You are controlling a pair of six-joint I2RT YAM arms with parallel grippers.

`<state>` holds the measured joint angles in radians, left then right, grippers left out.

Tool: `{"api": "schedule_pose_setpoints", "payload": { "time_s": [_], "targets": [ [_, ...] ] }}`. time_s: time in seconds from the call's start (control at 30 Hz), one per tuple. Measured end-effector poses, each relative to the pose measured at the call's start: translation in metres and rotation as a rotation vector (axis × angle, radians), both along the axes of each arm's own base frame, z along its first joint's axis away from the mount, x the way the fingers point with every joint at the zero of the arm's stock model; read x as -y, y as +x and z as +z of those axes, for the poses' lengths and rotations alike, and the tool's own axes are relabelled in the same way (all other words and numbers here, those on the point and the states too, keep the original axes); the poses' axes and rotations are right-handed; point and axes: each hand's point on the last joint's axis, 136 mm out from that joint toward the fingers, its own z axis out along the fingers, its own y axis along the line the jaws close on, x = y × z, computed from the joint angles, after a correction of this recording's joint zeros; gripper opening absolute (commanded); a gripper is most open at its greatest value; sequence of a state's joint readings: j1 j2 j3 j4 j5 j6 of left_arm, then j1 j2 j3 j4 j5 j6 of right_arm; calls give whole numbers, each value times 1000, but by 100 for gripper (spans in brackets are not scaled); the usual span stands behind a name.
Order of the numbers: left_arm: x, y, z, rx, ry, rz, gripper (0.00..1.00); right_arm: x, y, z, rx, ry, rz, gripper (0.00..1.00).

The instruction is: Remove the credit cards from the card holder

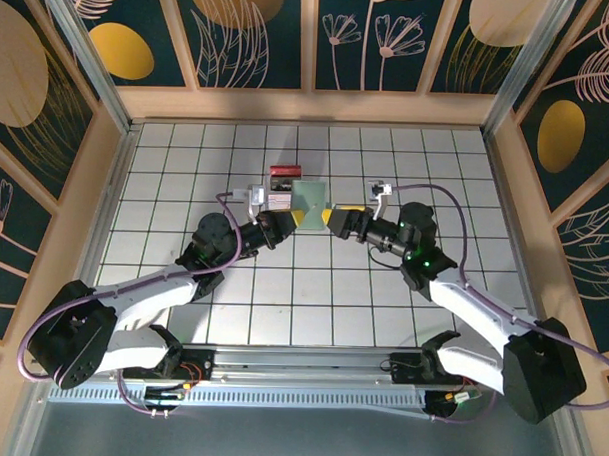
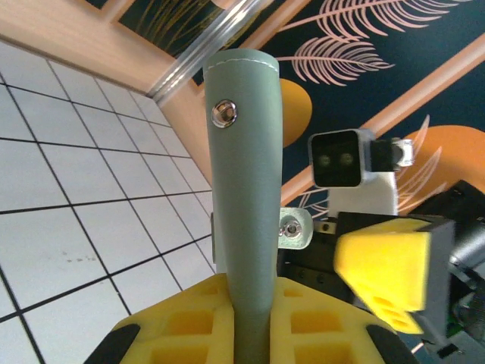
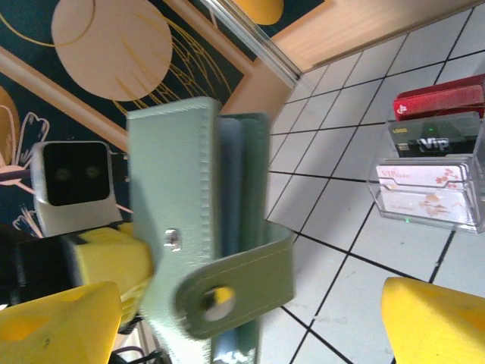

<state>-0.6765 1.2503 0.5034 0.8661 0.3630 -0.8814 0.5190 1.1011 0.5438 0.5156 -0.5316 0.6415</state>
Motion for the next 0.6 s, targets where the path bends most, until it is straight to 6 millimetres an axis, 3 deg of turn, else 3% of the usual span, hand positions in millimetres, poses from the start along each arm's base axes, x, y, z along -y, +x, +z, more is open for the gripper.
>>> {"api": "schedule_pose_setpoints", "payload": {
  "time_s": [0.4, 0.6],
  "targets": [
    [2, -3, 6, 12, -17, -24, 0, -6, 13, 0, -12, -8, -4, 62],
    [2, -6, 9, 19, -23, -34, 0, 9, 26, 5, -19, 20, -47, 50]
  ]
}}
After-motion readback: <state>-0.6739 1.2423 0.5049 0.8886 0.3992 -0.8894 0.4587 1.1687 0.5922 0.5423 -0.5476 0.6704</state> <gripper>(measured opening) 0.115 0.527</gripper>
